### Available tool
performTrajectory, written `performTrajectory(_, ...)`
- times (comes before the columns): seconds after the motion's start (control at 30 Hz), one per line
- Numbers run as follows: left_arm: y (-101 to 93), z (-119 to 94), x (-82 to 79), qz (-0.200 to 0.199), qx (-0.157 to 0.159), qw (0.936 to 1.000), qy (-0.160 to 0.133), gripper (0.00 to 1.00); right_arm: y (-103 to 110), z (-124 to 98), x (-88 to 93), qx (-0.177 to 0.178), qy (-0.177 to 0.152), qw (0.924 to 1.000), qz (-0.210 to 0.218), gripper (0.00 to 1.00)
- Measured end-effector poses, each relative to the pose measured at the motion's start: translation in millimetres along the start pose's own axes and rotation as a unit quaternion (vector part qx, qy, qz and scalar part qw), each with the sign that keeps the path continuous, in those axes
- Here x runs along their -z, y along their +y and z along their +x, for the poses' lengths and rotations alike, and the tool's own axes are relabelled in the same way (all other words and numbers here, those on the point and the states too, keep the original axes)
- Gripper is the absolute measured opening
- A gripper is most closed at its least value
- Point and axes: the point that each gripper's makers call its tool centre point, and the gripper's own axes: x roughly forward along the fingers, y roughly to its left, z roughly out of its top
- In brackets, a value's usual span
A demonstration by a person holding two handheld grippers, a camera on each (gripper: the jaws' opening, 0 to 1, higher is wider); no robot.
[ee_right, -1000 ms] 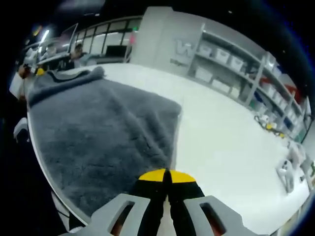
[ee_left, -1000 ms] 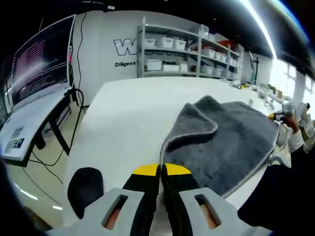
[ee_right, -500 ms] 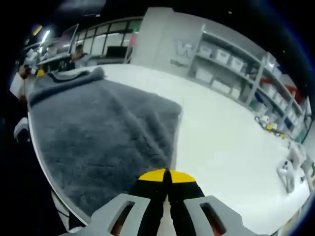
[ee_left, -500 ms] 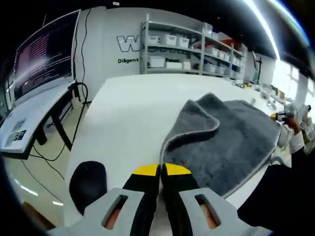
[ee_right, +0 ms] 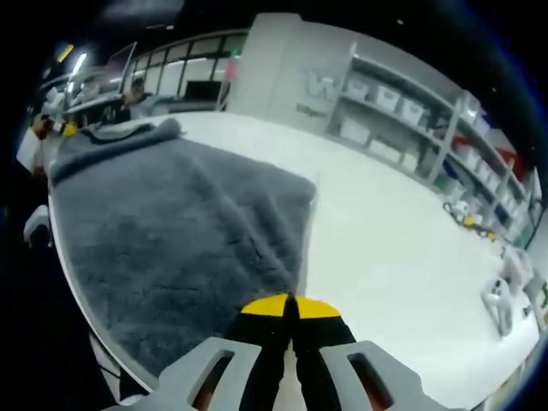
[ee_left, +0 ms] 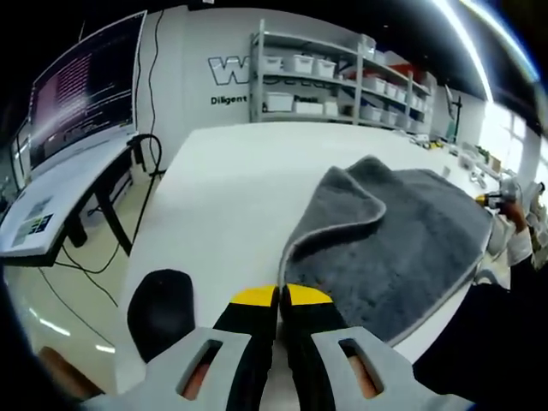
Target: Open the folded towel by lifting each exposed corner and separating the folded layers until the towel lies flat within the target outline without major curled edges
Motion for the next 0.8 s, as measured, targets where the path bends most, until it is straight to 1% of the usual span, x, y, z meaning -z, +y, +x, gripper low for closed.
performTrajectory(0.23,1.0,-1.9,3.7,-0.001,-0.005,1.0,0.003,0.02,-4.8,2.0,0.1,0.0,0.0,1.0,0.003,0.0)
performTrajectory(0.7,4.2,-3.4,9.2,-0.004,-0.01,0.9999,0.011,0.02,-3.2,0.6,-0.2,-0.002,-0.004,1.0,0.001,0.0)
performTrajectory(0.8,4.7,-4.2,12.7,0.001,-0.012,0.9998,0.019,0.02,-2.8,0.5,-0.3,-0.004,-0.003,1.0,0.0,0.0)
